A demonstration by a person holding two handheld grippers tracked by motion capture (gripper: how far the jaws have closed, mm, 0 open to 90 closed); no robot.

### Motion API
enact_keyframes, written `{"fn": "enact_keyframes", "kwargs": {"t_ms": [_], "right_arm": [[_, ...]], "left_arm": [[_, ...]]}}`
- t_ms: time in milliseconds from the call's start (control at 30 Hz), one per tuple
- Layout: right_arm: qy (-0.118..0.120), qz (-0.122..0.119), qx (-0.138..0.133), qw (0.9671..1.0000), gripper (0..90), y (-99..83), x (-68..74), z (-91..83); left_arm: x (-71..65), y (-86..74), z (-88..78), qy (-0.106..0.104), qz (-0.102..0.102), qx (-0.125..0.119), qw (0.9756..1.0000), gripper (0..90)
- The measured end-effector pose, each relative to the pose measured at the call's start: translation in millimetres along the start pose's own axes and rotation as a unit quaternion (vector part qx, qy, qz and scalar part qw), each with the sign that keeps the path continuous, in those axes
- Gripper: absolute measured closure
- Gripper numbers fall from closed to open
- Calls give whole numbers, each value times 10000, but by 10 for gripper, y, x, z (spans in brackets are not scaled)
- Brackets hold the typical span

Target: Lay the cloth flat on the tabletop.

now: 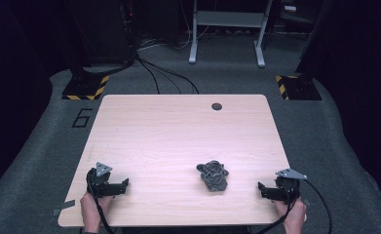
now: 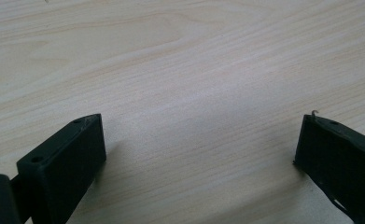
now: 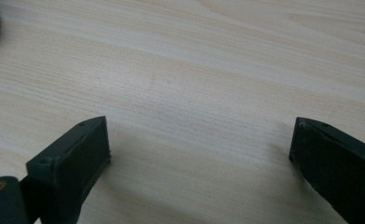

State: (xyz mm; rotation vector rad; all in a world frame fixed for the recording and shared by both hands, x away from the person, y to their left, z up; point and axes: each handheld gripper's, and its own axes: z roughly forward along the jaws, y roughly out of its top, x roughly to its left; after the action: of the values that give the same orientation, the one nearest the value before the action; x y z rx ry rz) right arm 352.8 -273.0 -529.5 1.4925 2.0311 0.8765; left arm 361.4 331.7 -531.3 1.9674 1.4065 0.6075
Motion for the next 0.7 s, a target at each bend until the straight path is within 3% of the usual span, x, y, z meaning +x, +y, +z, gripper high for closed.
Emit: {"fn": "enact_keyframes", "kwargs": {"t_ms": [700], "right_arm": [[-2,45,-57,10000,89,-8,-1,-13]], "left_arm": [[1,0,0,-2,-1,-3,10000,19]]}}
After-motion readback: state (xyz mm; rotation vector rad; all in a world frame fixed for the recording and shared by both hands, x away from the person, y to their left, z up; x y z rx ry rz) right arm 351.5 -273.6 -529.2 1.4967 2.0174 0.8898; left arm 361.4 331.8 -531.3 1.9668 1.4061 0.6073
